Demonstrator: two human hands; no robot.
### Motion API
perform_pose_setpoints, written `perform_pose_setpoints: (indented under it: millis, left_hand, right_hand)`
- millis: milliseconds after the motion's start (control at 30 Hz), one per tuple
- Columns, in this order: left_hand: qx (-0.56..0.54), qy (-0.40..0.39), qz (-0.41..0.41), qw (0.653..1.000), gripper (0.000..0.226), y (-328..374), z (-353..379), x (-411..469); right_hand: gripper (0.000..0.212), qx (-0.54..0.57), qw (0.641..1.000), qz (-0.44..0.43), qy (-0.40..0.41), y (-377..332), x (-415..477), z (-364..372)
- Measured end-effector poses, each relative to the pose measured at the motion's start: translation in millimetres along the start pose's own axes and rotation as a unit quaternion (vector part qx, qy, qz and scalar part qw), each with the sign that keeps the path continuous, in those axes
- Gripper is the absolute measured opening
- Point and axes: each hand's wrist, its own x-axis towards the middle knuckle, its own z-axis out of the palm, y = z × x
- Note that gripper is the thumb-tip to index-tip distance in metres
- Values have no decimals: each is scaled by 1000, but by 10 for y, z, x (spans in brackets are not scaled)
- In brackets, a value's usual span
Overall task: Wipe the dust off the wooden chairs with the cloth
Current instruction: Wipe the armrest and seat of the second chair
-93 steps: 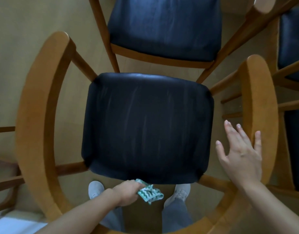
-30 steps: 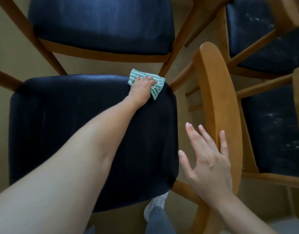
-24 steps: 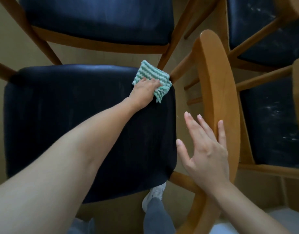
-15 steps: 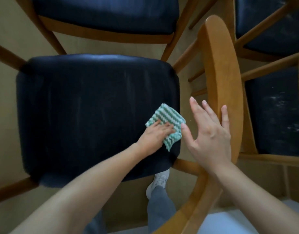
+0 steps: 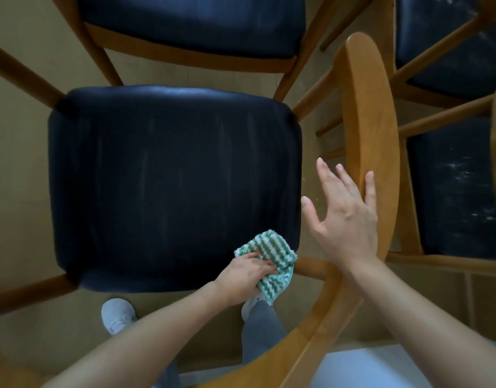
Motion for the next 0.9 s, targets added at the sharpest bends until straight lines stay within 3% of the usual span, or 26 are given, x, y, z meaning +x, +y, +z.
perform_pose_setpoints:
  millis: [233, 400, 700, 900]
  left_hand:
    - [43, -152, -87, 984, 31, 51, 155, -284]
    - [-7, -237, -193, 952, 31, 4, 115, -587]
    - [-217, -53, -314, 923, 20, 108, -891, -256]
    - [-258, 51, -338, 904, 11, 422, -1310, -141]
  right_hand:
    - [63, 2, 1000, 0, -7, 2, -5, -4]
    - [60, 11, 1000, -1, -5, 4, -3, 2]
    - [60, 36, 999, -11, -8, 18, -26, -3]
    - [61, 97, 995, -30, -25, 42, -52, -56]
